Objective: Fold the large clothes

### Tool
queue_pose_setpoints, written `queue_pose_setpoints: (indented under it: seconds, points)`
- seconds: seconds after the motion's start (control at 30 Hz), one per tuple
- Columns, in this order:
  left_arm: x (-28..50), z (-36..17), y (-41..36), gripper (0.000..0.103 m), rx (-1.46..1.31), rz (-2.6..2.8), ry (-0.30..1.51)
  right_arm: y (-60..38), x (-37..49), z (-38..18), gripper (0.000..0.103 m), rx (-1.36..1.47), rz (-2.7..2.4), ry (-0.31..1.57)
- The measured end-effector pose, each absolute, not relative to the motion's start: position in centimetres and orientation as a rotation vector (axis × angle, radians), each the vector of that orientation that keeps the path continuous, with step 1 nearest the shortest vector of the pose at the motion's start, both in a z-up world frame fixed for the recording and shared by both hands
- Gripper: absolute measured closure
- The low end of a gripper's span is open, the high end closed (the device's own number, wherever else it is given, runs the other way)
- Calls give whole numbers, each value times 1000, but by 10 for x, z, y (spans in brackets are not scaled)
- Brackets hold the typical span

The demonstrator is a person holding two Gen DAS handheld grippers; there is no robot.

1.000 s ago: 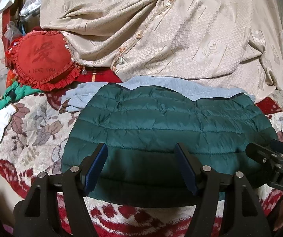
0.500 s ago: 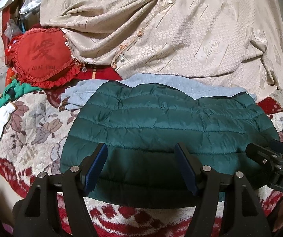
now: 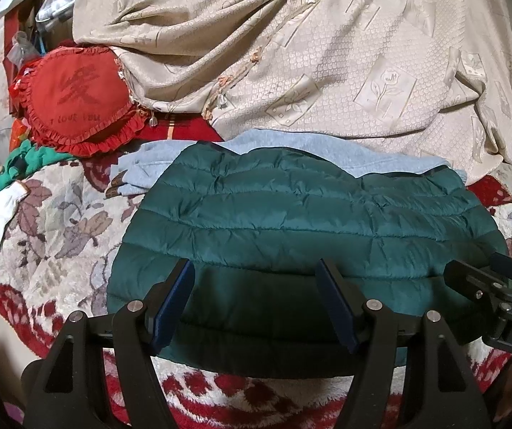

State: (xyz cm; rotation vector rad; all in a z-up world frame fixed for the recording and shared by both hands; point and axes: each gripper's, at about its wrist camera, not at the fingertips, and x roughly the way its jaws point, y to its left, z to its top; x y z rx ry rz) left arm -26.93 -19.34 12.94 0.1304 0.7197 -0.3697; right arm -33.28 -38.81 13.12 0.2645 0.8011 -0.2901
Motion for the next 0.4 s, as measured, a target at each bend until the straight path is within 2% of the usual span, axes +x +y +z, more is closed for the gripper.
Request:
queue_pose_setpoints:
  seconds: [0.4]
  points:
    - [-263,128,-194,51,129,-382,703,-390,-327,126,4,271,-283,813]
